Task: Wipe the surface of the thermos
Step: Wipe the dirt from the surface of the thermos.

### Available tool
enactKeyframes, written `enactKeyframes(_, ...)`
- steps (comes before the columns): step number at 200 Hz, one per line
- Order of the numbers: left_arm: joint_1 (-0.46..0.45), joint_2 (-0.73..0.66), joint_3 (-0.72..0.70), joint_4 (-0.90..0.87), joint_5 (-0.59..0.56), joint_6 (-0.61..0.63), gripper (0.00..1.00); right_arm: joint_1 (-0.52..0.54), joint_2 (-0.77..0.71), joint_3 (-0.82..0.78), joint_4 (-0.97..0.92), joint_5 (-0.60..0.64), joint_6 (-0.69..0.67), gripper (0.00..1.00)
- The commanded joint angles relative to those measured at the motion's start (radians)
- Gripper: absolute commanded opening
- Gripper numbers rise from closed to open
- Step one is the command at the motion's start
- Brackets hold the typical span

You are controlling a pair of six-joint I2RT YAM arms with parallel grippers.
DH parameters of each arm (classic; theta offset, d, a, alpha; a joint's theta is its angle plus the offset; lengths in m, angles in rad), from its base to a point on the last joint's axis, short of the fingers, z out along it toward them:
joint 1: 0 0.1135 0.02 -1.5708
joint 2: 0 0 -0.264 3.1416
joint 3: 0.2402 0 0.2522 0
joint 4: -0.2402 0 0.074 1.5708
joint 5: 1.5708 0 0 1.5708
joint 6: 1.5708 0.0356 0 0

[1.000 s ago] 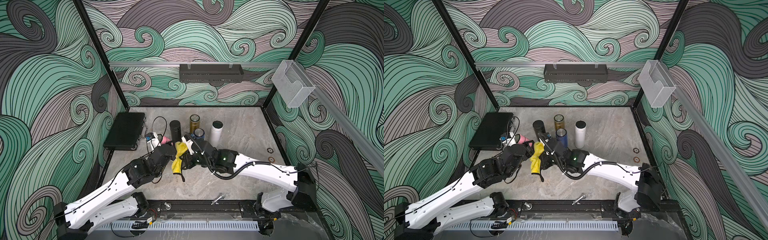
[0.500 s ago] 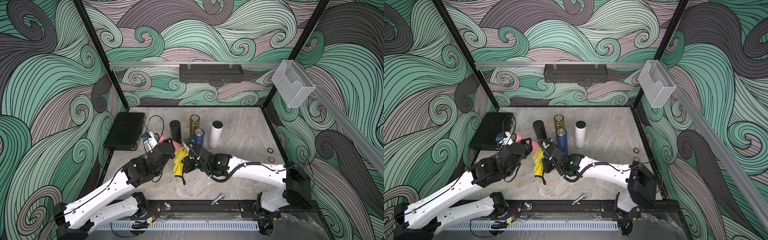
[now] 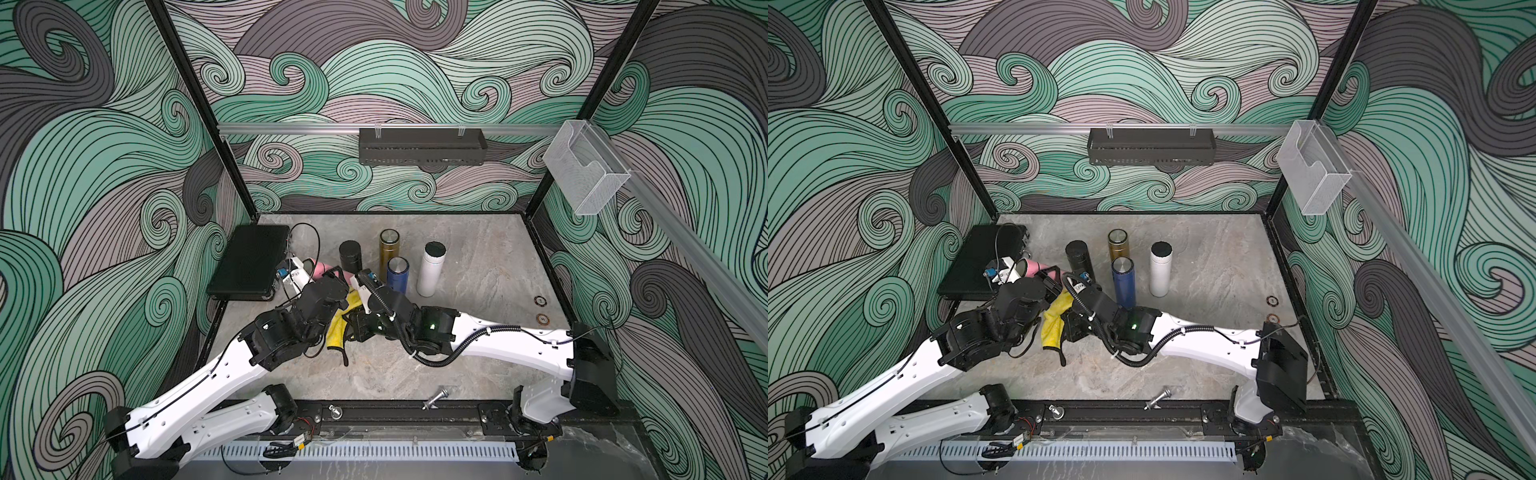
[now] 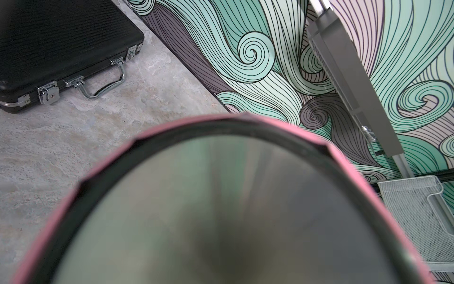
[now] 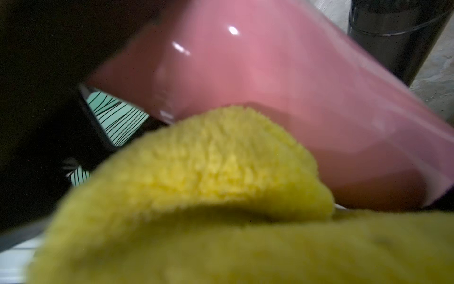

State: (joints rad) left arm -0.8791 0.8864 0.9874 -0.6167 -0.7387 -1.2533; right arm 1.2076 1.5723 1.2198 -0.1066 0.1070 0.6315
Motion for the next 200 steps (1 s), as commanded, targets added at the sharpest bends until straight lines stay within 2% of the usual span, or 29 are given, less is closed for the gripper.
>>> enactKeyframes(1, 0.008, -0.016, 0.044, 0.046, -0.008, -0.007, 0.0, -0.009, 0.031, -0.012, 0.018, 0.031, 0.037, 0.0)
enactKeyframes(49, 0.03, -0.034, 0.028, 0.029, 0.006, 0.076, 0.0, -0.01, -0.014, -0.095, -0.046, -0.02, 0.048, 0.0)
enactKeyframes(70, 0.031, -0.022, 0.03, 0.033, 0.05, 0.184, 0.0, -0.009, -0.022, -0.072, -0.15, -0.02, 0.005, 0.0)
enactKeyframes(96, 0.031, 0.004, 0.033, 0.0, 0.115, 0.323, 0.0, -0.009, 0.013, -0.005, -0.339, 0.004, -0.118, 0.0)
enactKeyframes(114, 0.031, -0.002, 0.006, -0.015, 0.125, 0.372, 0.0, -0.015, 0.025, 0.047, -0.461, 0.031, -0.134, 0.0)
enactKeyframes(130, 0.031, -0.036, -0.02, -0.021, 0.146, 0.407, 0.0, -0.03, -0.033, -0.005, -0.401, -0.037, -0.138, 0.0)
enactKeyframes(149, 0.031, -0.101, -0.045, 0.0, 0.229, 0.52, 0.0, -0.05, -0.124, -0.083, -0.32, -0.088, -0.112, 0.0)
enactKeyframes(171, 0.031, -0.182, -0.09, 0.054, 0.283, 0.654, 0.0, -0.077, -0.159, -0.08, -0.371, -0.216, -0.16, 0.0)
enactKeyframes(200, 0.031, -0.245, -0.133, 0.064, 0.282, 0.767, 0.0, -0.12, -0.214, -0.102, -0.423, -0.263, -0.179, 0.0)
